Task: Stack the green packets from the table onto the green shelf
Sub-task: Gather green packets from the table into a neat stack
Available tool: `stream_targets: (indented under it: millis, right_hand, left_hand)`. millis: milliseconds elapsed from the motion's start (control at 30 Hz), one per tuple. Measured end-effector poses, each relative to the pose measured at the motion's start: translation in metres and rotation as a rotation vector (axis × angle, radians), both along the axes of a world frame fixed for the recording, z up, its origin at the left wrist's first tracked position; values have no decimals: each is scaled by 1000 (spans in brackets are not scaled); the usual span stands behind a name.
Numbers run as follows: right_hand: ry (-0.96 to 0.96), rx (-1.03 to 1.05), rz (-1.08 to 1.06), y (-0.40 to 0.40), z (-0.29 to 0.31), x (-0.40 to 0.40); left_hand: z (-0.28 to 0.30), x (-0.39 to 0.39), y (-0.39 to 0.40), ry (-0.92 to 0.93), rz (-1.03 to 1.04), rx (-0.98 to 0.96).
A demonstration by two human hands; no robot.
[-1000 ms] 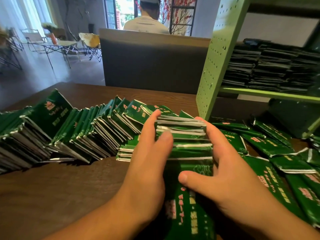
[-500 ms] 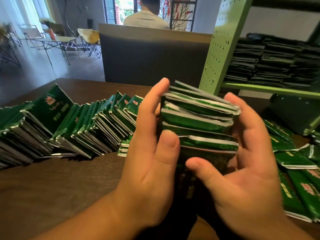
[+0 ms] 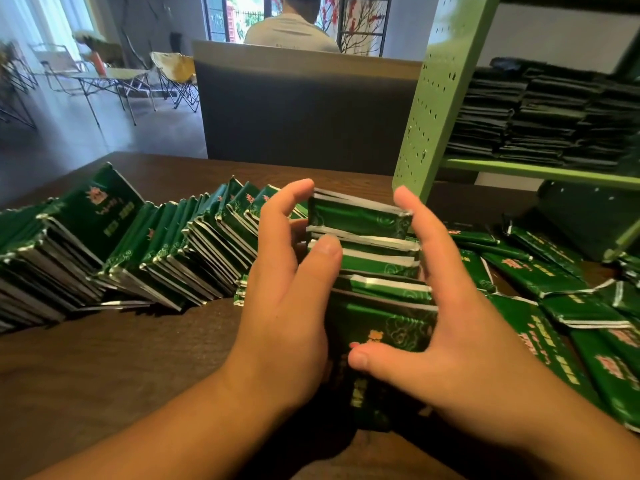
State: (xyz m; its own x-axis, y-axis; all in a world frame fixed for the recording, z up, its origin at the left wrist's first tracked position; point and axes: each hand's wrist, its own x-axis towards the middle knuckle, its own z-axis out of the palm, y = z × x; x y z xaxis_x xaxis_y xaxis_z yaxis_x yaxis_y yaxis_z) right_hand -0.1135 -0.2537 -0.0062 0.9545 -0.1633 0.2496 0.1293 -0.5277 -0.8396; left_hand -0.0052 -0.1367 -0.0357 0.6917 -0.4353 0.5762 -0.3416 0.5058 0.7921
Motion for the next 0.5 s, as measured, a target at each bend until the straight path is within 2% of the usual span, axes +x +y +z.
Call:
stream_targets:
  millis: [100,300,433,500]
  right_hand:
    - [-96,48,-42,-2,-2,0]
    - [-223,102,-73,-7,-4,-1]
    - [-79,105,1,-9,-9,6]
    - [11,129,51,-10,-10,6]
  left_hand:
    - [4,2,-2,-46,9,22]
    - [4,12,3,-10,-29,-26]
    - [10,22,-9,-23,16,123]
    - [6,23,-5,23,-82,136]
